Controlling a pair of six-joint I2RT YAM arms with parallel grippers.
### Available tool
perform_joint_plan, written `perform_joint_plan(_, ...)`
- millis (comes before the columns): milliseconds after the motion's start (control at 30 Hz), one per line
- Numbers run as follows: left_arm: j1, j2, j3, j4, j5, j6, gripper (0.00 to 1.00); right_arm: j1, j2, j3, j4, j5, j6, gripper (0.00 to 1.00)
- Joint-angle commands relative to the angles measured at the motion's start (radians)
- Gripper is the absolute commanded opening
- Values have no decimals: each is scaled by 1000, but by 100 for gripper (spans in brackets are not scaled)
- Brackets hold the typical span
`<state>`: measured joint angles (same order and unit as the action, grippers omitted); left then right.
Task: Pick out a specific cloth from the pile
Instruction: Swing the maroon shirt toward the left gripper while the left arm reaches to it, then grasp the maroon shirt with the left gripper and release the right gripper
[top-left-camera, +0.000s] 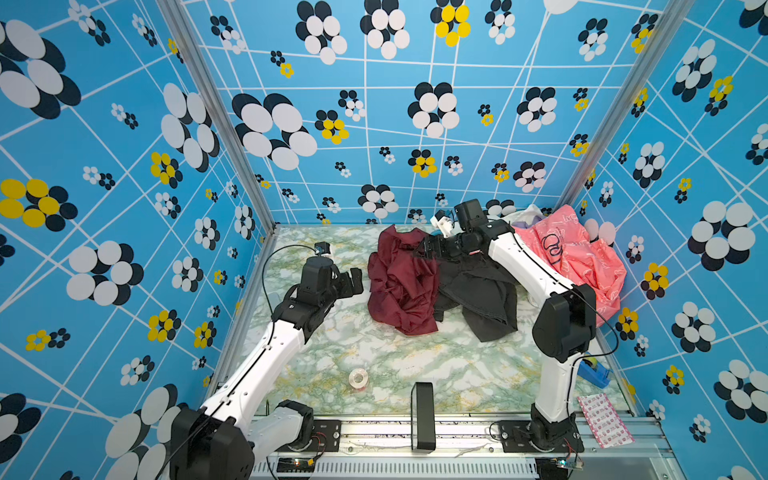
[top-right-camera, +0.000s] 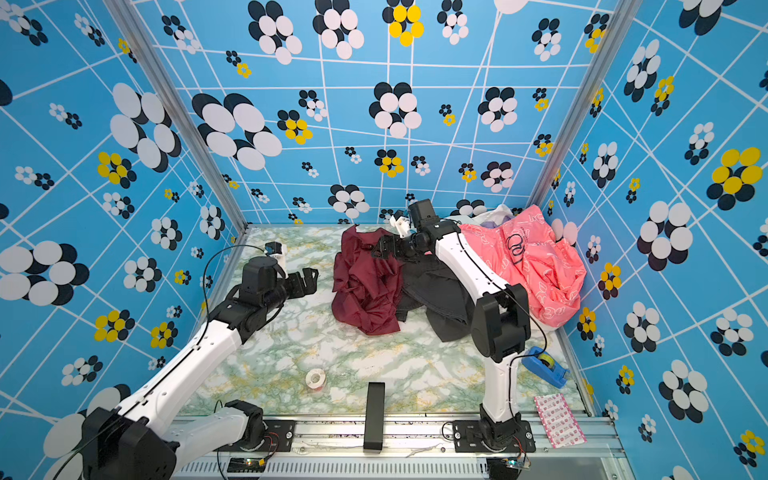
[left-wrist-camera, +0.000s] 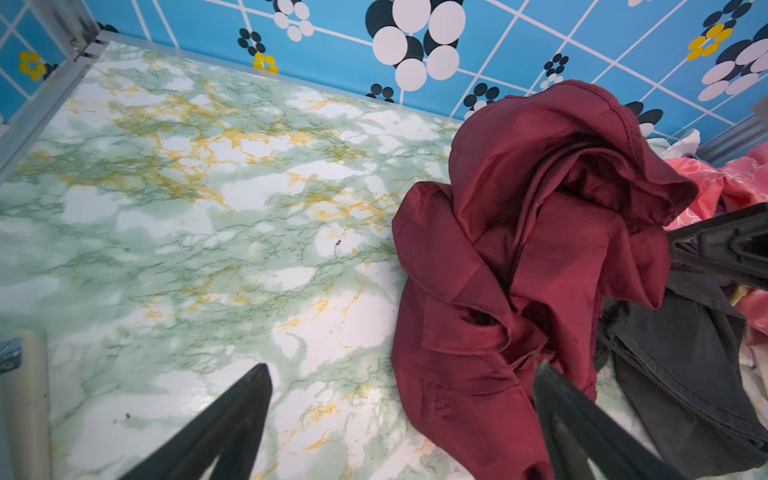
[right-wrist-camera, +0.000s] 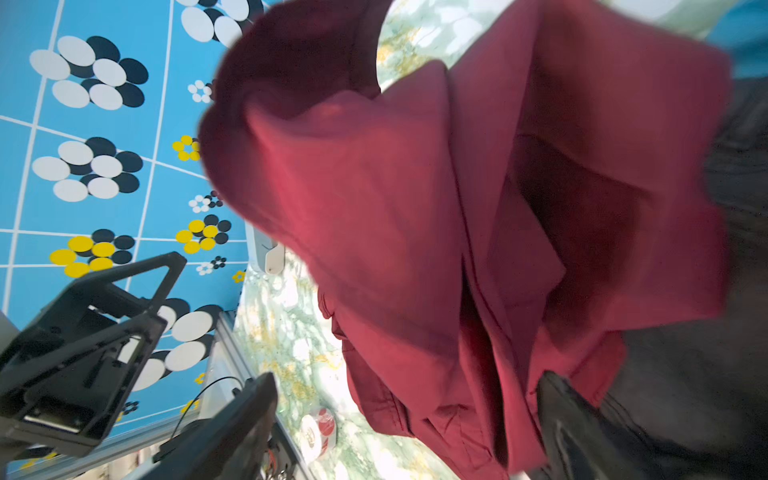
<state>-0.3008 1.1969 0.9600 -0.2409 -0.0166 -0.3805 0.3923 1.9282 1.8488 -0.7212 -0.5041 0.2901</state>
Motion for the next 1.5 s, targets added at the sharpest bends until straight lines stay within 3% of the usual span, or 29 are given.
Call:
perform_joint_plan(0, -18, 119, 133, -63, 80, 65, 99, 0, -146, -49, -30, 152, -39, 99)
perform_joint_plan(133, -62, 306, 310, -165, 145, 120, 99, -22, -290, -153, 16, 232, -19, 99)
perform_joint_plan(400, -193, 562, 586, -332, 100, 190, 99, -115, -518, -396, 103, 267, 29, 99)
perform_joint_plan(500, -208, 605, 611, -334, 138, 178, 99, -136, -555, -441, 111, 266, 35, 99)
perform_joint_plan(1000, -215, 865, 740, -398, 116, 95, 99, -154, -625, -578, 204, 233, 79, 99)
perform_joint_plan(1100, -215, 894, 748, -420, 107, 99, 91, -161, -651, -601, 217, 225, 78, 99)
perform_joint_plan(1200, -214, 908, 735, -410, 113, 88, 76, -165, -667, -623, 232, 222, 82, 99)
perform_joint_plan(1300, -215, 916, 733, -400, 127, 77, 52, -166, -673, -632, 233, 222, 86, 99)
perform_joint_plan(1367, -215, 915, 738, -407, 121, 69, 24, -170, -678, -633, 233, 219, 86, 99)
perform_joint_plan(1467, -212, 896, 741, -420, 106, 68, 0, -171, -690, -639, 236, 223, 88, 99)
